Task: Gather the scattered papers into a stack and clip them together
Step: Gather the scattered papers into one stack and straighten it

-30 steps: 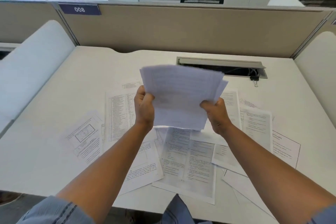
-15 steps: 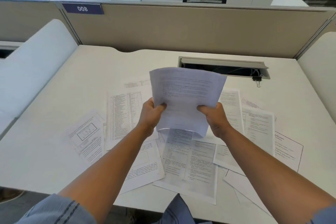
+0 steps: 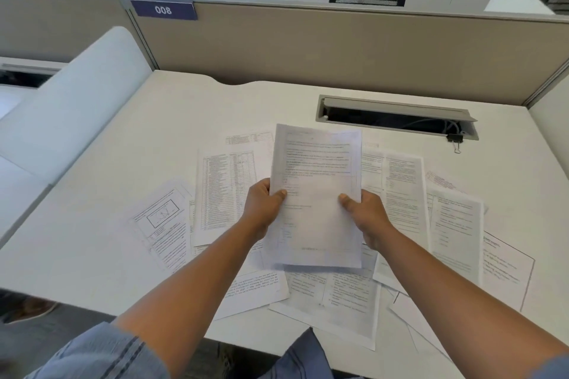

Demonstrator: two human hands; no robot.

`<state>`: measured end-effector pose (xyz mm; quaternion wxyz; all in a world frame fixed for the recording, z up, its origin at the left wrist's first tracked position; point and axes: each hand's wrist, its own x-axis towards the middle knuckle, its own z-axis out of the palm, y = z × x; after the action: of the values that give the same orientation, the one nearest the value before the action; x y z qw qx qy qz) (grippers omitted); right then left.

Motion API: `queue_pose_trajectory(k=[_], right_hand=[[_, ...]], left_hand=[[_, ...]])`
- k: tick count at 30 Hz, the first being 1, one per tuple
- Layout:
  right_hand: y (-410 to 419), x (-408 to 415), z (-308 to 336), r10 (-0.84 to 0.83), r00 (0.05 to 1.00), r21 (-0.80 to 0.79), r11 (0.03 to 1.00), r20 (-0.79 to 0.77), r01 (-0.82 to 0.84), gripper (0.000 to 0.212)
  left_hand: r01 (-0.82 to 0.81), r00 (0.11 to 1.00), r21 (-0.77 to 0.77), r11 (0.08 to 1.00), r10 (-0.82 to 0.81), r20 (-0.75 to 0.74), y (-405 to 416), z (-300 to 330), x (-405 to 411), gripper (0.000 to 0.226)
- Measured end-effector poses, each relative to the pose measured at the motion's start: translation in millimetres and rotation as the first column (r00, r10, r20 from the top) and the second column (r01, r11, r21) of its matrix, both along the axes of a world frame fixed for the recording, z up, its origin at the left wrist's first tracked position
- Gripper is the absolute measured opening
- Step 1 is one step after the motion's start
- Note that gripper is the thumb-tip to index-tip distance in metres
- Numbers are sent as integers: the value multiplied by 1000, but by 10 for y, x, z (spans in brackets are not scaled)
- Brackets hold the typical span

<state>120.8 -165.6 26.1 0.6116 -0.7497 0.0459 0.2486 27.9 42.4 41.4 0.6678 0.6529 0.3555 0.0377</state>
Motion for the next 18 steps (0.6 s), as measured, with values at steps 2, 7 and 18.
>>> queue_pose_trajectory(k=[2,7,18], right_hand=[[35,-17,-44,-4,1000,-50,999,18,5,33],[93,-25,-112,13,1000,-112,994,19,-11,37],[346,-167,-215,110,993,-202,972,-39,-116,33]], left_hand=[[-45,998,23,999,46,-50,75,-78,-33,22],[-119,931,380,917,237,-278,383,-259,-203,56],[19,805,554,833,315,-502,937,-432,-702,81]])
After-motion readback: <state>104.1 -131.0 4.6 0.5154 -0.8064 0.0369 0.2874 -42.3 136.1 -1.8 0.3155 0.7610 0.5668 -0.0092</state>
